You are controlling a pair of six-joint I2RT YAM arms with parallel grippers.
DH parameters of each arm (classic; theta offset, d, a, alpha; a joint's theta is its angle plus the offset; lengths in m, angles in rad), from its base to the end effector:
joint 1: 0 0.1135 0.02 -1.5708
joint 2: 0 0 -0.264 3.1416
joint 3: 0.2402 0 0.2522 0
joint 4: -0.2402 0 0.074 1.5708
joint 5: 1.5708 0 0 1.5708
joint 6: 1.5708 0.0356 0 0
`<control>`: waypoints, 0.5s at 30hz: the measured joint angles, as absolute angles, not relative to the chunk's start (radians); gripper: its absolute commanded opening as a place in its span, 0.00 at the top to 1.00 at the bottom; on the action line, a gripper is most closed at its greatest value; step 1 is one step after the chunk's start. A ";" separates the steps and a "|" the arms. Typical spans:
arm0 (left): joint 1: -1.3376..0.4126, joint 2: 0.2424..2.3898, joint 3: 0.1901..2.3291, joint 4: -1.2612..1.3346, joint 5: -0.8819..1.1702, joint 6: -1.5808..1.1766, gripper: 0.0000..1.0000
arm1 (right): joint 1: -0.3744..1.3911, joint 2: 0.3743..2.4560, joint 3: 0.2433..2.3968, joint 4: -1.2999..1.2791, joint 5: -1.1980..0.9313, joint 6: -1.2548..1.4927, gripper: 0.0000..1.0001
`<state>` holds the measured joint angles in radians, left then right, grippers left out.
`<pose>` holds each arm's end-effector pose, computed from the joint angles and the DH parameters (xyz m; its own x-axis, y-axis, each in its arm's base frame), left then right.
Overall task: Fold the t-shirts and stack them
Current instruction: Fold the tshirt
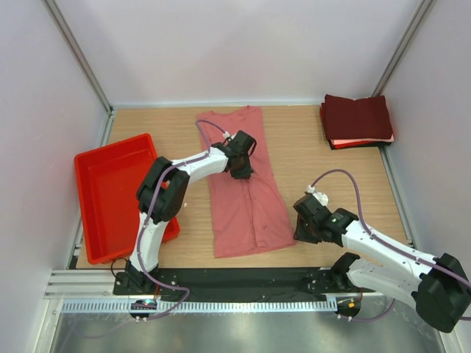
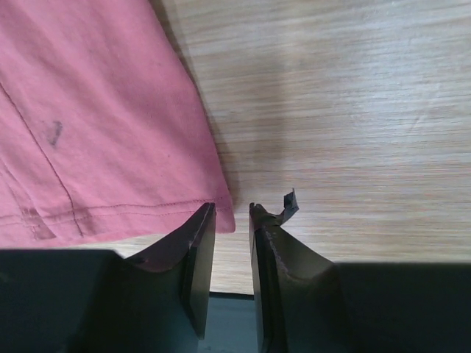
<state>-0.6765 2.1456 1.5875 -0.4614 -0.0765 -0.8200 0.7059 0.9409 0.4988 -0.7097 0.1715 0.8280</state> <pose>0.3607 -0.2862 0.1630 -0.8867 -0.2229 -0.4049 -0.0811 0.9374 -0.3386 0.1226 0.0965 0.1766 -0.9021 0.1847 -0.3900 0.1155 0.9741 0.1942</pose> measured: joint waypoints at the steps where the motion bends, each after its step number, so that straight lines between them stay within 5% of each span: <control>1: -0.676 2.146 1.588 -0.462 -0.074 -0.817 0.84 | 0.706 0.940 0.489 -0.704 0.166 0.830 0.66; 10: -0.672 2.051 1.534 -0.504 -0.056 -0.783 0.62 | 0.706 0.915 0.420 -0.644 0.110 0.853 0.65; 15: -0.672 1.798 1.364 -0.525 -0.052 -0.773 0.60 | 0.706 0.888 0.387 -0.624 0.090 0.876 0.79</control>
